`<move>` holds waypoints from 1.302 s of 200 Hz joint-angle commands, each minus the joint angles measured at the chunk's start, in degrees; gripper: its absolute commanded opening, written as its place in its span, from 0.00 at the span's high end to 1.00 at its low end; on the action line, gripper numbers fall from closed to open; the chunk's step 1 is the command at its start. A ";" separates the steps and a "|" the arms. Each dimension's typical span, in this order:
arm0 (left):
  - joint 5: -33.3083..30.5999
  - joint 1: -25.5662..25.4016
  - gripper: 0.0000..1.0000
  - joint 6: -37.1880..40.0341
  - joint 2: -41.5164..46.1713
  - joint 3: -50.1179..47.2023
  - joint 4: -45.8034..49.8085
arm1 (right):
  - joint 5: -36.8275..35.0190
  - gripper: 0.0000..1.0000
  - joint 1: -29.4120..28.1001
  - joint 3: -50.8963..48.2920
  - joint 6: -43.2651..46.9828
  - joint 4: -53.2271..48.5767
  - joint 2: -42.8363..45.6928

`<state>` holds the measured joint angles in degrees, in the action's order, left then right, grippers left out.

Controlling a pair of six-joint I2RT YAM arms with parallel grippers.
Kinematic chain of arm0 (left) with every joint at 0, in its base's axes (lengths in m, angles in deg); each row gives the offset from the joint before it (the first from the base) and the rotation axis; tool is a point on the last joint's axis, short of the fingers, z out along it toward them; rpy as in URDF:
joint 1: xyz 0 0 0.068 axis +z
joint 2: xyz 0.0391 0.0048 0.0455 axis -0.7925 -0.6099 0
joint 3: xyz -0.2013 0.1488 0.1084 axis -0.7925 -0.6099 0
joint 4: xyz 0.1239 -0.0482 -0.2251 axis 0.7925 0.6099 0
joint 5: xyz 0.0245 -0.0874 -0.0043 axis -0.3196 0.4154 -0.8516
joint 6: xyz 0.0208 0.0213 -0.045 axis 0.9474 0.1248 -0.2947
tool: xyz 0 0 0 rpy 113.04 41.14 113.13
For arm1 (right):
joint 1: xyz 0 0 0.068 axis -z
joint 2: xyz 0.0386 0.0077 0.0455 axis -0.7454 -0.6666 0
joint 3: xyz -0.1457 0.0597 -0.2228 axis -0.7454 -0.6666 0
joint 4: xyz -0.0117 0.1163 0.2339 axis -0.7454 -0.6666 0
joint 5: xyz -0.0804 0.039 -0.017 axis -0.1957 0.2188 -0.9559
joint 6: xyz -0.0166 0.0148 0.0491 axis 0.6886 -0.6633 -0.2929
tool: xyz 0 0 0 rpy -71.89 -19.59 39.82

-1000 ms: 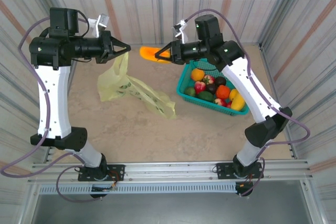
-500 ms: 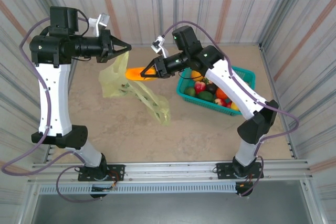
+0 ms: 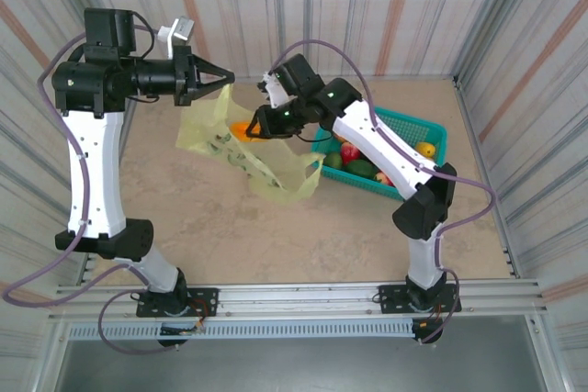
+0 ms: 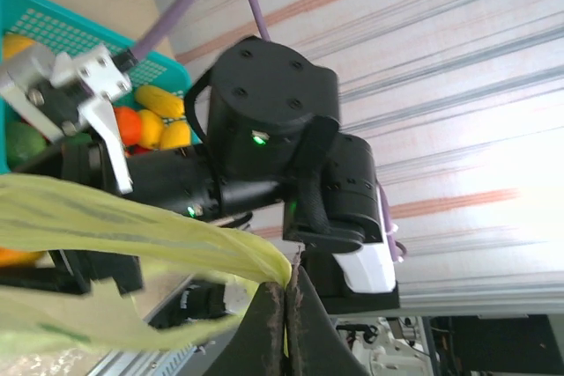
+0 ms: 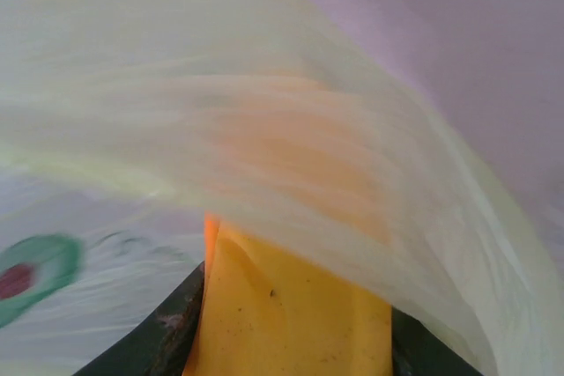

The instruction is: Place the fake fruits into the plastic bag and tie a complex knot

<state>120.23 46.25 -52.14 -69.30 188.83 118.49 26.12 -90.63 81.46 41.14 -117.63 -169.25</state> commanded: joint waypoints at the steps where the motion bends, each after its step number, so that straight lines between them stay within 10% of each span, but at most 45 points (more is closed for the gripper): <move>1: 5.22 0.55 1.00 -2.30 2.33 -0.67 -2.47 | -6.61 0.70 4.95 -2.51 -4.72 -2.94 -0.65; 44: 6.04 1.05 1.00 -4.00 4.15 -2.54 -3.50 | -7.54 0.64 5.99 -7.87 -2.89 -3.99 -0.66; 89: -5.13 -4.34 1.00 -6.56 6.62 -8.75 -6.10 | -4.83 0.20 4.22 -10.19 0.63 -1.49 1.25; 168: -21.50 -11.67 1.00 -24.11 15.98 -37.16 -41.93 | -1.38 0.18 3.85 -19.62 4.14 4.90 2.13; 260: -31.24 -21.86 1.00 -15.68 18.06 -40.01 -37.08 | 0.29 0.20 6.20 -30.41 -1.70 14.65 15.71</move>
<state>90.74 24.52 -71.44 -54.76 149.14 79.06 22.49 -86.08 53.40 42.47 -106.17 -158.08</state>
